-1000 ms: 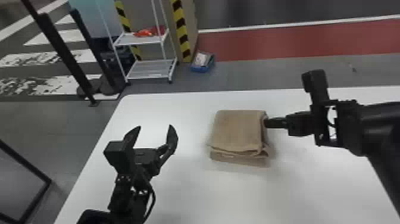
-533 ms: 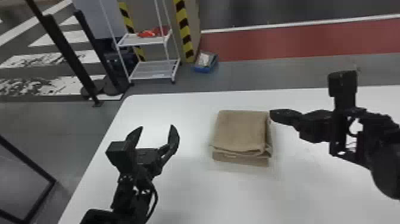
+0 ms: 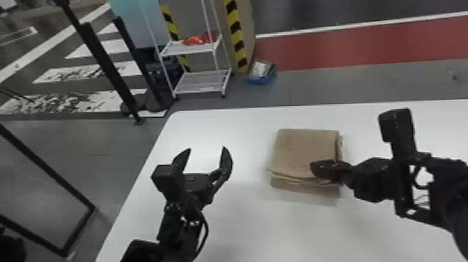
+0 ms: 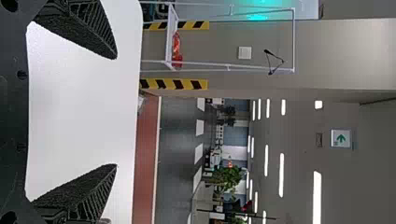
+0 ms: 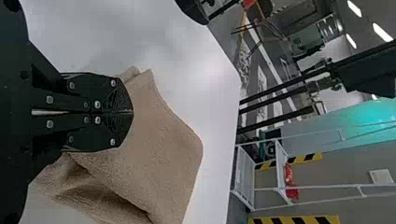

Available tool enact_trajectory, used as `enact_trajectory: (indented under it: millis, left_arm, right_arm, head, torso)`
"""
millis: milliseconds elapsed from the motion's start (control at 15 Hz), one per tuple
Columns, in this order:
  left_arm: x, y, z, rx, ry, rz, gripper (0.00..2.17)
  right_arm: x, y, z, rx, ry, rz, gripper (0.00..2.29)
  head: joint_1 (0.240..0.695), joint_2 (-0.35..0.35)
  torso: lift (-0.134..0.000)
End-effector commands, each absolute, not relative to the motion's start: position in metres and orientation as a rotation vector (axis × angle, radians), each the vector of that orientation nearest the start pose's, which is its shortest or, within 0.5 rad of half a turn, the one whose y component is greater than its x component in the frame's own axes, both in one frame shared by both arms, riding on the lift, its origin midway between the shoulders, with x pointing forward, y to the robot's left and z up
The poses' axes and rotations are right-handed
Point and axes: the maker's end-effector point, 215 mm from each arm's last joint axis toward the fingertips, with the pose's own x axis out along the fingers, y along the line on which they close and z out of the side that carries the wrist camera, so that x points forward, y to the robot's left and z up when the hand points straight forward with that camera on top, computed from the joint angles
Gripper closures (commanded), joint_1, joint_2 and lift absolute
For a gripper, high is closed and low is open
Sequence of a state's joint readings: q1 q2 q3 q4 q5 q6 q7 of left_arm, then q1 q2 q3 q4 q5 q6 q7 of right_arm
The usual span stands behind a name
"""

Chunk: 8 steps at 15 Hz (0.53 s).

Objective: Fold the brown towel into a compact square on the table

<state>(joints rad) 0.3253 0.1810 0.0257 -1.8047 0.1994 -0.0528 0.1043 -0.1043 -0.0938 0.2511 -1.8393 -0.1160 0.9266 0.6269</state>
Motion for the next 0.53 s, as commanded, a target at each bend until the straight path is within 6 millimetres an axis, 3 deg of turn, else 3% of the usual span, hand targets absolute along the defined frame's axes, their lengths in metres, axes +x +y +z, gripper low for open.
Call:
enact_trajectory:
  millis: [0,333,467]
  left_arm:
    - [0.496,0.303,-0.369,-0.018,0.041,0.089,0.05]
    - [0.496,0.302,-0.370,-0.018,0.043,0.087,0.05]
    - [0.496,0.302,-0.370,-0.020,0.043,0.088,0.05]
  right_arm:
    - [0.492,-0.003,-0.413,0.067,0.646,0.862,2.08]
    - [0.500,-0.025,-0.429,0.031,0.707,0.801,2.08]
    - [0.509,-0.033,-0.424,0.016,0.697,0.781,2.08]
  head:
    - [0.695,0.330]
    - [0.695,0.314]
    - [0.695,0.305]
  torso:
    - [-0.125]
    - [-0.125]
    - [-0.125]
